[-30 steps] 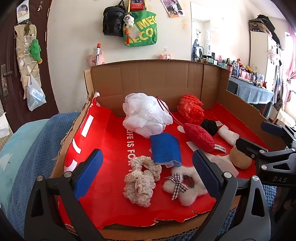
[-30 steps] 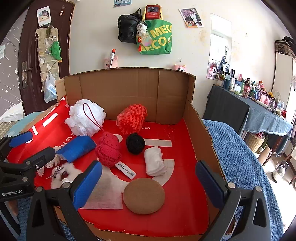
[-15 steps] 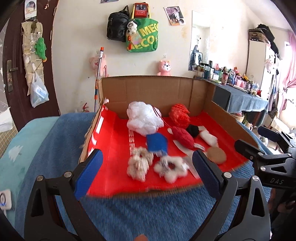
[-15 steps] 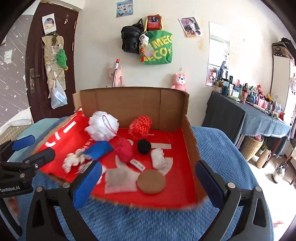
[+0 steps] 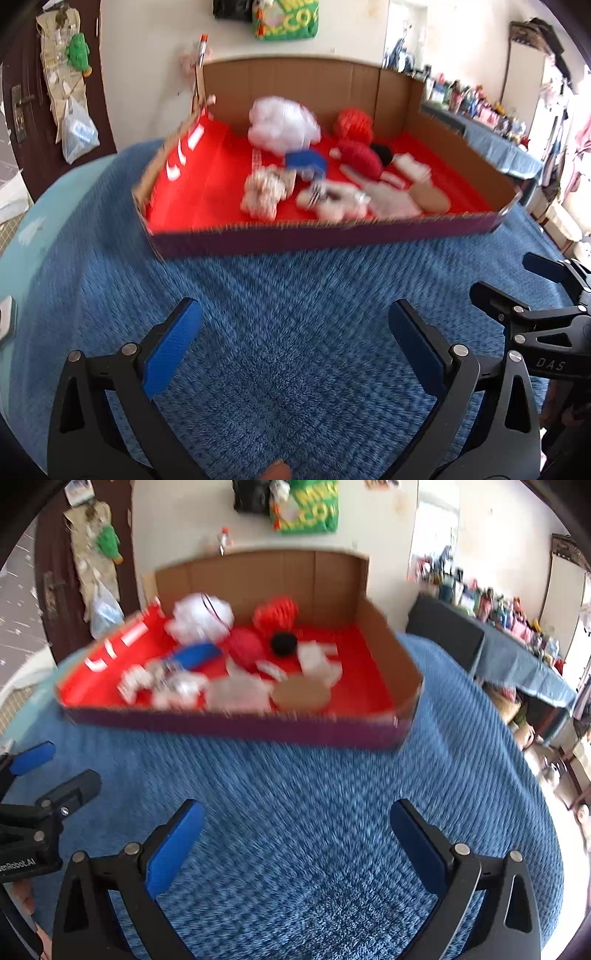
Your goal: Organize soft objects
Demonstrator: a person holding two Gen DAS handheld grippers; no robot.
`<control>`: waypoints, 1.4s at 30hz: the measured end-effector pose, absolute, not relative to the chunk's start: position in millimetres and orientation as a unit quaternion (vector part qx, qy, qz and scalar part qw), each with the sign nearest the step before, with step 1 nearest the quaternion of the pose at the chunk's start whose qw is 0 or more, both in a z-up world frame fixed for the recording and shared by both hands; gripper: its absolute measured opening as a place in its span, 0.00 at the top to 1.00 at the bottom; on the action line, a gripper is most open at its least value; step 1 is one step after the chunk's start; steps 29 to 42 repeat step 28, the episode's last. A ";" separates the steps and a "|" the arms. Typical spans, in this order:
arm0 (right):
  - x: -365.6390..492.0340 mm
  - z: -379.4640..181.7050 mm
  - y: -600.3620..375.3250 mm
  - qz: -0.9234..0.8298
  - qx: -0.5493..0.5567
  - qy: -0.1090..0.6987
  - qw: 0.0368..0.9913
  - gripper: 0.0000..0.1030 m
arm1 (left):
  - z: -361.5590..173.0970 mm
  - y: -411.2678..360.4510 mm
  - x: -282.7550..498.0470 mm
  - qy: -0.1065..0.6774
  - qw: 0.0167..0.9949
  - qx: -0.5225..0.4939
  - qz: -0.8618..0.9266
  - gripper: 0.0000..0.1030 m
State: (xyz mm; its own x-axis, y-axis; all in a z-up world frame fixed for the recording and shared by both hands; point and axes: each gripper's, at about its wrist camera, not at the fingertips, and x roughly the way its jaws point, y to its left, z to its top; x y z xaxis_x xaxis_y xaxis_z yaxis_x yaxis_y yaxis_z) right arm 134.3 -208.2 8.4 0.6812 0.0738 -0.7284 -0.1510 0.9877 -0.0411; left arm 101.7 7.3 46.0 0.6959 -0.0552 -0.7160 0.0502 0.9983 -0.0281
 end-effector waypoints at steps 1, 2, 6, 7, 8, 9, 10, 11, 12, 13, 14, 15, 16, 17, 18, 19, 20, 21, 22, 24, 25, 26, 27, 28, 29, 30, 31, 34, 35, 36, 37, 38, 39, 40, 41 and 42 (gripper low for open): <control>137.2 3.0 -208.5 0.054 -0.053 0.406 0.911 0.00 | 40.0 7.3 105.0 0.398 0.917 -0.003 -0.023 0.00; 139.8 -2.5 -208.5 0.047 -0.057 0.417 0.906 0.00 | 36.4 7.8 108.5 0.404 0.915 -0.004 -0.021 0.00; 143.2 -11.5 -216.4 0.043 -0.041 0.438 0.897 0.00 | 19.0 4.3 118.3 0.442 0.897 0.005 -0.010 0.00; 143.8 -12.5 -217.2 0.043 -0.038 0.439 0.896 0.00 | 19.6 3.9 117.7 0.439 0.898 0.006 -0.009 0.00; 143.6 -13.1 -218.8 0.043 -0.036 0.440 0.896 0.00 | 18.8 3.4 117.1 0.439 0.898 0.008 -0.008 0.00; 143.4 -13.4 -219.5 0.043 -0.036 0.441 0.896 0.00 | 18.5 3.1 116.2 0.439 0.898 0.008 -0.008 0.00; 142.5 -13.8 -219.7 0.041 -0.036 0.440 0.896 0.00 | 18.6 2.8 115.6 0.438 0.899 0.008 -0.007 0.00; 142.3 -14.0 -220.3 0.040 -0.036 0.439 0.897 0.00 | 18.7 2.5 115.5 0.439 0.899 0.009 -0.007 0.00; 140.9 -14.5 -221.8 0.040 -0.036 0.439 0.897 0.00 | 18.6 2.4 114.7 0.439 0.899 0.009 -0.007 0.00; 141.5 -14.1 -219.6 0.040 -0.035 0.439 0.897 0.00 | 18.8 2.7 115.5 0.439 0.898 0.008 -0.008 0.00; 141.4 -14.0 -219.1 0.040 -0.033 0.440 0.897 0.00 | 19.5 2.1 116.0 0.440 0.898 0.008 -0.008 0.00; 140.5 -14.3 -220.5 0.040 -0.031 0.440 0.897 0.00 | 18.9 1.8 116.1 0.440 0.898 0.008 -0.008 0.00; 141.8 -13.9 -218.8 0.040 -0.031 0.440 0.896 0.00 | 18.8 1.5 115.8 0.440 0.898 0.008 -0.008 0.00; 143.0 -13.9 -218.3 0.040 -0.031 0.441 0.896 0.00 | 18.8 1.4 115.5 0.440 0.898 0.008 -0.008 0.00; 142.4 -14.0 -218.9 0.040 -0.031 0.440 0.896 0.00 | 19.1 1.6 117.2 0.440 0.898 0.008 -0.008 0.00; 143.9 -13.9 -218.1 0.040 -0.031 0.441 0.896 0.00 | 19.1 1.8 117.5 0.440 0.898 0.008 -0.008 0.00; 144.4 -13.7 -217.6 0.040 -0.031 0.441 0.896 0.00 | 19.2 1.6 117.1 0.440 0.898 0.008 -0.008 0.00; 144.4 -13.7 -217.4 0.040 -0.031 0.441 0.896 0.00 | 18.9 1.6 118.3 0.440 0.898 0.008 -0.008 0.00; 144.3 -13.7 -217.6 0.040 -0.031 0.441 0.896 0.00 | 18.6 1.3 120.2 0.440 0.898 0.008 -0.008 0.00; 144.0 -13.7 -218.1 0.040 -0.030 0.441 0.896 0.00 | 18.6 1.2 120.1 0.440 0.898 0.008 -0.008 0.00; 144.0 -13.7 -217.7 0.040 -0.031 0.441 0.896 0.00 | 18.5 1.2 121.0 0.440 0.898 0.008 -0.008 0.00; 144.1 -13.7 -217.5 0.040 -0.031 0.441 0.896 0.00 | 18.5 1.0 121.1 0.440 0.898 0.008 -0.008 0.00; 144.4 -13.7 -217.4 0.040 -0.031 0.441 0.896 0.00 | 18.5 1.1 121.1 0.440 0.898 0.008 -0.008 0.00; 144.3 -13.7 -217.4 0.040 -0.031 0.441 0.896 0.00 | 18.5 1.1 121.0 0.440 0.898 0.008 -0.008 0.00; 144.3 -13.7 -217.4 0.040 -0.031 0.441 0.896 0.00 | 18.5 1.1 121.0 0.440 0.898 0.008 -0.008 0.00; 144.3 -13.7 -217.4 0.040 -0.031 0.441 0.896 0.00 | 18.5 1.1 121.0 0.440 0.898 0.008 -0.008 0.00; 144.3 -13.7 -217.4 0.040 -0.031 0.441 0.896 0.00 | 18.5 1.1 121.0 0.440 0.898 0.008 -0.008 0.00; 144.3 -13.7 -217.4 0.040 -0.031 0.441 0.896 0.00 | 18.5 1.1 121.0 0.440 0.898 0.008 -0.008 0.00; 144.3 -13.7 -217.4 0.040 -0.031 0.441 0.896 0.00 | 18.5 1.1 121.0 0.440 0.898 0.008 -0.008 0.00; 144.3 -13.7 -217.4 0.040 -0.031 0.441 0.896 0.00 | 18.5 1.1 121.0 0.440 0.898 0.008 -0.008 0.00; 144.3 -13.7 -217.4 0.040 -0.031 0.441 0.896 0.00 | 18.5 1.1 121.0 0.440 0.898 0.008 -0.008 0.00; 144.3 -13.7 -217.4 0.040 -0.031 0.441 0.896 0.00 | 18.5 1.1 121.0 0.440 0.898 0.008 -0.008 0.00; 144.3 -13.7 -217.4 0.040 -0.031 0.441 0.896 0.00 | 18.5 1.1 121.0 0.440 0.898 0.008 -0.008 0.00; 144.3 -13.7 -217.4 0.040 -0.031 0.441 0.896 0.00 | 18.5 1.1 121.0 0.440 0.898 0.008 -0.008 0.00; 144.3 -13.7 -217.4 0.040 -0.031 0.441 0.896 0.00 | 18.5 1.1 121.0 0.440 0.898 0.008 -0.008 0.00; 144.3 -13.7 -217.4 0.040 -0.031 0.441 0.896 0.00 | 18.5 1.1 121.0 0.440 0.898 0.008 -0.008 0.00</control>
